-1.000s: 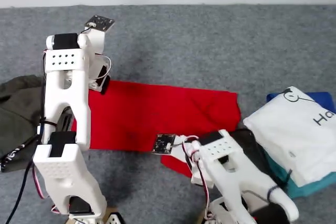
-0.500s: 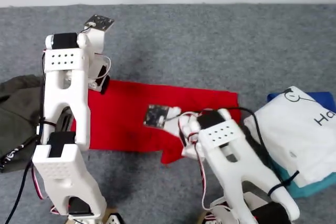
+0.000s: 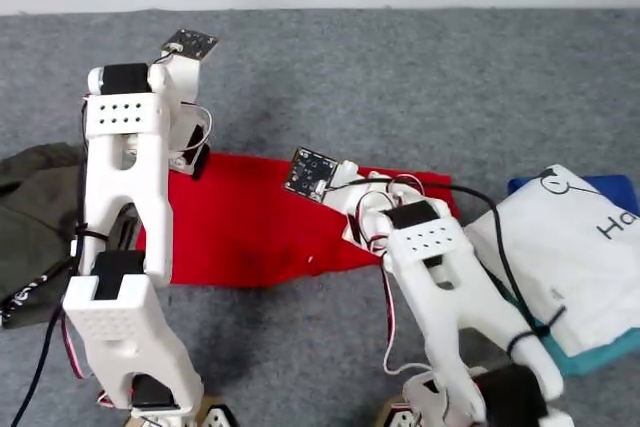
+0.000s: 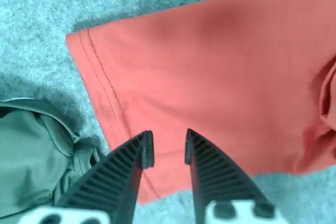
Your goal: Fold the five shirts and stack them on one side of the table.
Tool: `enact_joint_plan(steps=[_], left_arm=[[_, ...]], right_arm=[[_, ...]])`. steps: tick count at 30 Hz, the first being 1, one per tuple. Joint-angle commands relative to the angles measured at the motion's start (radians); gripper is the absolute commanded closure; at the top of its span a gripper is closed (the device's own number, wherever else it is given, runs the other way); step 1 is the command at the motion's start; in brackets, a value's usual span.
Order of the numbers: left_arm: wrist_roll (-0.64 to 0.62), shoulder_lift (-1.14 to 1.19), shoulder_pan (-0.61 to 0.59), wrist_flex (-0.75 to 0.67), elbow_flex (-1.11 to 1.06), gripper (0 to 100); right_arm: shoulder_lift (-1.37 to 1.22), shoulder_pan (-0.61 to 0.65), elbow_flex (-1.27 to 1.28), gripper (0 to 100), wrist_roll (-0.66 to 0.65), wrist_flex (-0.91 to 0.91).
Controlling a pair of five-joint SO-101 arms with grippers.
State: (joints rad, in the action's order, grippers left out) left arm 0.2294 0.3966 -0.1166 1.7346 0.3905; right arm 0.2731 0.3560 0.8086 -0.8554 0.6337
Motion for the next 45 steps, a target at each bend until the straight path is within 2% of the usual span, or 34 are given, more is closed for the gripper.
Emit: enact_joint_plan(steps=[1, 3, 8, 15, 18, 21, 24, 26, 30, 34, 37, 45], left_arm=[[0.0, -0.054, 0.009, 0.017, -0.021, 89], [0.0, -0.054, 0.009, 0.017, -0.033, 89], [0.0, -0.054, 0.009, 0.017, -0.033, 89], [0.0, -0.054, 0.009, 0.017, -0.033, 89], [0.0, -0.054, 0.009, 0.017, -0.033, 89], [-0.003, -0.058, 0.009, 0.017, -0.033, 89], [-0.02, -0.064, 0.005, 0.018, -0.031, 89], [-0.077, -0.063, -0.009, 0.02, -0.03, 89], [-0.101, -0.055, -0.087, 0.02, -0.031, 89], [-0.169, -0.054, -0.196, 0.018, -0.033, 89], [-0.189, -0.034, -0.25, 0.018, -0.044, 89], [-0.19, 0.187, -0.235, 0.018, -0.035, 82]], right_arm=[[-0.054, -0.015, -0.035, 98.7, 0.008, -0.097], [-0.093, -0.016, -0.037, 98.0, 0.008, -0.128], [-0.168, -0.039, -0.038, 88.6, 0.021, -0.217], [-0.206, -0.062, -0.04, 87.9, 0.112, -0.369], [-0.203, -0.062, -0.064, 88.1, 0.149, -0.372], [-0.171, -0.093, -0.146, 88.3, 0.192, -0.26], [-0.107, -0.136, -0.264, 88.0, 0.244, -0.03], [-0.064, -0.168, -0.354, 88.0, 0.273, 0.139], [-0.012, -0.217, -0.494, 87.9, 0.308, 0.42], [-0.004, -0.179, -0.511, 88.3, 0.304, 0.608], [-0.002, -0.131, -0.486, 88.3, 0.308, 0.667], [-0.001, -0.11, -0.474, 88.3, 0.31, 0.667]])
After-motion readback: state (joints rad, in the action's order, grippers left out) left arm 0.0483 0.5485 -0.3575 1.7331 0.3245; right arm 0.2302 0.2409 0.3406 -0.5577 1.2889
